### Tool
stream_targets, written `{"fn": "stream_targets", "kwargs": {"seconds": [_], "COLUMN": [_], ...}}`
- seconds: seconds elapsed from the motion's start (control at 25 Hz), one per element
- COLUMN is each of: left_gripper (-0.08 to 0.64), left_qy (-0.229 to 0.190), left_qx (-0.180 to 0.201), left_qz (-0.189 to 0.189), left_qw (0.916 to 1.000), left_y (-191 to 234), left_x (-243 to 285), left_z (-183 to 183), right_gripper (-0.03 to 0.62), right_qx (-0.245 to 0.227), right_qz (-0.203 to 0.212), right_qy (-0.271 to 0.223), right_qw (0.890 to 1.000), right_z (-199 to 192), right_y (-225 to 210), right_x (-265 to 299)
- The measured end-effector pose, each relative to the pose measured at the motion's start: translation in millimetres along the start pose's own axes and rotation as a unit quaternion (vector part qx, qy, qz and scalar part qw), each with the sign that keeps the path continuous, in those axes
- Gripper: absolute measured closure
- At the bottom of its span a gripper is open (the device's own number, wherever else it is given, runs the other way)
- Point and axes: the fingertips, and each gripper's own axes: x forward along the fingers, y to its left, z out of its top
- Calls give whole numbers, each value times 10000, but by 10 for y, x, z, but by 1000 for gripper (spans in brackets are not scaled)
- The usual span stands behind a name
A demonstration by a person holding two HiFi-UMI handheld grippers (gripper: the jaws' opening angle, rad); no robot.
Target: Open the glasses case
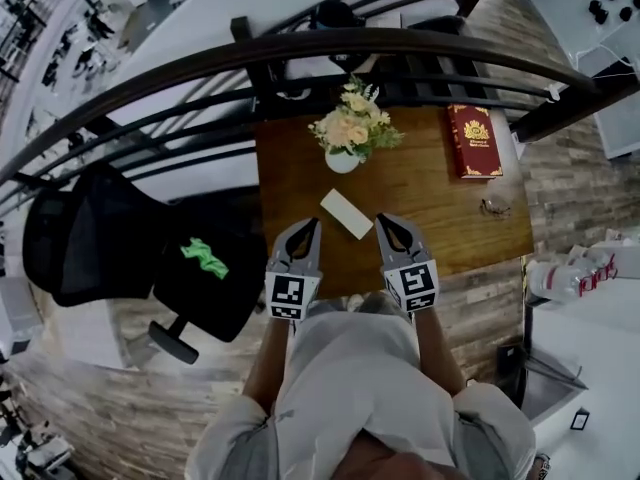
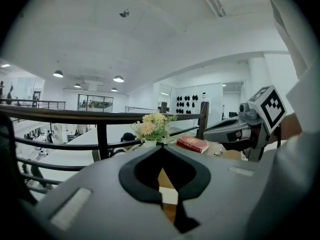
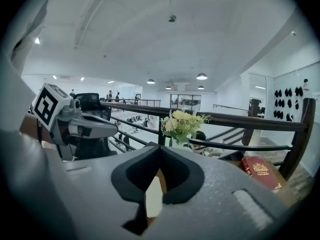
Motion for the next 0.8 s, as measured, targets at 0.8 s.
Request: {"fn": "stream_targets", "kwargs": {"seconds": [0.8], "left_gripper": [540], "left_qy": [1148], "left_qx": [-430], "left_qz": [-363], "left_qw": [9918], "left_y": [189], "left_x": [499], "left_z": [-1314], "right_gripper": [546], "right_qx": [-193], "right_qz": [173], "right_qy": [1488], "right_qw": [9885], "right_z": [-1088], "right_y": [176], "right_x": [665]}}
